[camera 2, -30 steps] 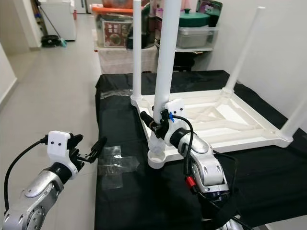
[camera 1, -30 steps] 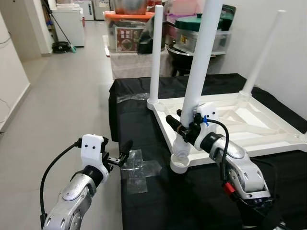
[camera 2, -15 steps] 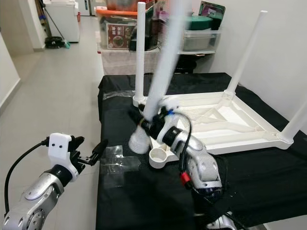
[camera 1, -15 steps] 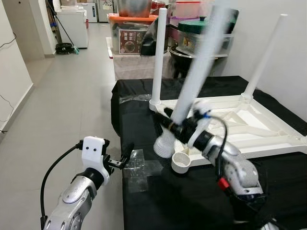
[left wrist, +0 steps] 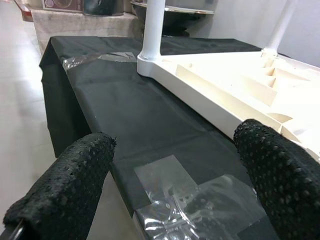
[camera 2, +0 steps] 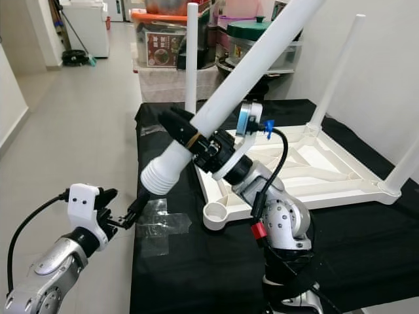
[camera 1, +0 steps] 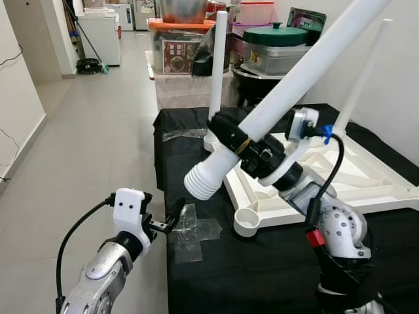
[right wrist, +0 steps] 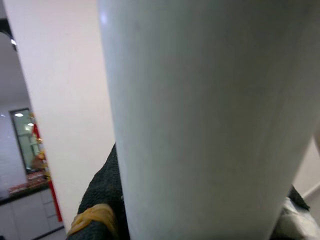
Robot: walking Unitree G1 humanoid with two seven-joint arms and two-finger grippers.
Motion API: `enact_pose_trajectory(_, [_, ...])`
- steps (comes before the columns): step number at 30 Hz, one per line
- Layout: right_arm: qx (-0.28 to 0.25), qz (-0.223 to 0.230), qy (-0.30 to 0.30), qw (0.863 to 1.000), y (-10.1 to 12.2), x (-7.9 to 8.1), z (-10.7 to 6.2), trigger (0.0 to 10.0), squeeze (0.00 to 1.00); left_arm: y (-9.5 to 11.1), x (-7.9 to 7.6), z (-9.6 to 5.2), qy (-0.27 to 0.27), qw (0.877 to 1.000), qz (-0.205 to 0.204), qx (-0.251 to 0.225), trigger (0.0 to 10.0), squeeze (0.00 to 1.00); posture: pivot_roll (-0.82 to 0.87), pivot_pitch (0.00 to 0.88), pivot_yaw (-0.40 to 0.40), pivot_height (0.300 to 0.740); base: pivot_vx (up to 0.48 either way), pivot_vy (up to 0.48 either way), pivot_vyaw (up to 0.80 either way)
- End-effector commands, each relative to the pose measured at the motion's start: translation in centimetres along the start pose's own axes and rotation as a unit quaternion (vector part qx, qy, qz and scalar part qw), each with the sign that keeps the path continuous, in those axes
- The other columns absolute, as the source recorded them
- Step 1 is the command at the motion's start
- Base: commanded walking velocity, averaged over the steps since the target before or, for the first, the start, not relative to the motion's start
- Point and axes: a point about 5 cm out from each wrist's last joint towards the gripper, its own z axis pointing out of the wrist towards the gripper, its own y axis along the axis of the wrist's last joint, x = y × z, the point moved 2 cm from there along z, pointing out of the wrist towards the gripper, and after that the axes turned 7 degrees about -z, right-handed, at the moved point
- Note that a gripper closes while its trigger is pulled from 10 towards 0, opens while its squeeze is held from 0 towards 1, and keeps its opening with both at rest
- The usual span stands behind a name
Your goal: Building children table
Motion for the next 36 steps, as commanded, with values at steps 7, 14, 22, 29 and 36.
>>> enact_pose_trajectory(7, [-0.010, 0.019, 0.014, 1.000, 0.5, 0.7, 0.3, 0.0, 0.00, -0.2, -0.3, -0.1, -0.008, 1.000, -0.001, 0.009, 10.0, 0.00, 0.10, 0.000, -0.053, 0.740, 0.000, 0.000, 0.00])
enact_pose_trajectory(14, [0.007, 0.016, -0.003, 1.000, 0.3, 0.5, 0.0, 0.0, 0.00, -0.2, -0.3, -0.1, -0.009, 1.000, -0.002, 0.009, 10.0, 0.00, 0.09, 0.000, -0.051, 0.740, 0.000, 0.000, 0.00])
enact_pose_trajectory(22, [0.101, -0.090, -0.155, 0.979, -2.4, -3.4, -1.2, 0.0, 0.00, -0.2, -0.2, -0.1, -0.008, 1.000, 0.001, 0.009, 10.0, 0.00, 0.09, 0.000, -0.051, 0.740, 0.000, 0.000, 0.00])
enact_pose_trajectory(29, [0.191, -0.217, -0.249, 0.924, -4.6, -6.0, -3.7, 0.0, 0.00, -0.3, -0.1, -0.1, -0.006, 1.000, 0.003, 0.011, 10.0, 0.00, 0.09, 0.000, -0.049, 0.740, 0.000, 0.000, 0.00])
enact_pose_trajectory(36, [0.260, -0.268, -0.286, 0.883, -6.6, -6.9, -5.9, 0.0, 0.00, -0.2, 0.1, -0.1, -0.004, 1.000, 0.005, 0.010, 10.0, 0.00, 0.09, 0.000, -0.048, 0.740, 0.000, 0.000, 0.00])
